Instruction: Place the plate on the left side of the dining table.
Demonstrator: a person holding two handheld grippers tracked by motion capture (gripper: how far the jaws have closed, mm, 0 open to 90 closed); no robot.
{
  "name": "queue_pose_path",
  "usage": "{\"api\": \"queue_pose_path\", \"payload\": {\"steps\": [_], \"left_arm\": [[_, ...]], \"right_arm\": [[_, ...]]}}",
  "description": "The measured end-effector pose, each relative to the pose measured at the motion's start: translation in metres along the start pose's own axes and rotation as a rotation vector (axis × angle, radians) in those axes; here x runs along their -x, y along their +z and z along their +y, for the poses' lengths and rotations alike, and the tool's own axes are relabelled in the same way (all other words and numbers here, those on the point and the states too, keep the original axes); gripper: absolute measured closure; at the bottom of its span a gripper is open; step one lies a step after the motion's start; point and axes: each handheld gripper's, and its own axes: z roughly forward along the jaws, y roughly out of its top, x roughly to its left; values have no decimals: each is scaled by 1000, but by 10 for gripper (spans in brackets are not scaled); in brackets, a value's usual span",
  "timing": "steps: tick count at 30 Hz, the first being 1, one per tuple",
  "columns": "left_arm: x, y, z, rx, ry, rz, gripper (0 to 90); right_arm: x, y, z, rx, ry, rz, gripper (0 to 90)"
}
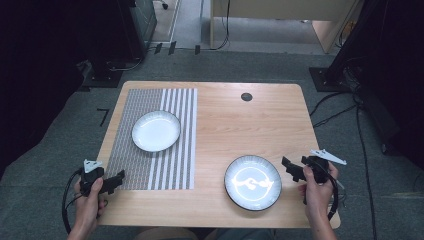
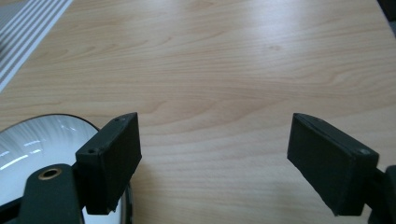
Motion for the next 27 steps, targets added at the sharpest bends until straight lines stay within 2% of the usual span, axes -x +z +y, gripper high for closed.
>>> {"api": "queue_pose_path", "payload": {"steps": [4,8,15,17,21,24,26,27], "left_arm": [[-3,-1,-5,0,-1,20,226],[-3,-2,-9,1,30,48,225],[-2,-6,-16,22,41,63,220],[-2,-7,-18,28,40,64,219],[-3,-8,-22,41,39,58,216],[-5,-8,-23,52,34,43,213],[-5,-8,-24,57,33,44,211],[-5,-8,-24,58,33,44,211]], "right_arm": [[13,-5,-8,-9,-1,-31,169],[22,-7,-18,-29,-30,-60,160],[37,-14,-34,-49,-37,-108,160],[40,-15,-39,-62,-46,-120,155],[44,-19,-45,-82,-33,-136,153],[45,-20,-49,-72,-40,-144,153],[43,-20,-51,-67,-56,-158,153],[41,-19,-54,-56,-86,-177,149]]}}
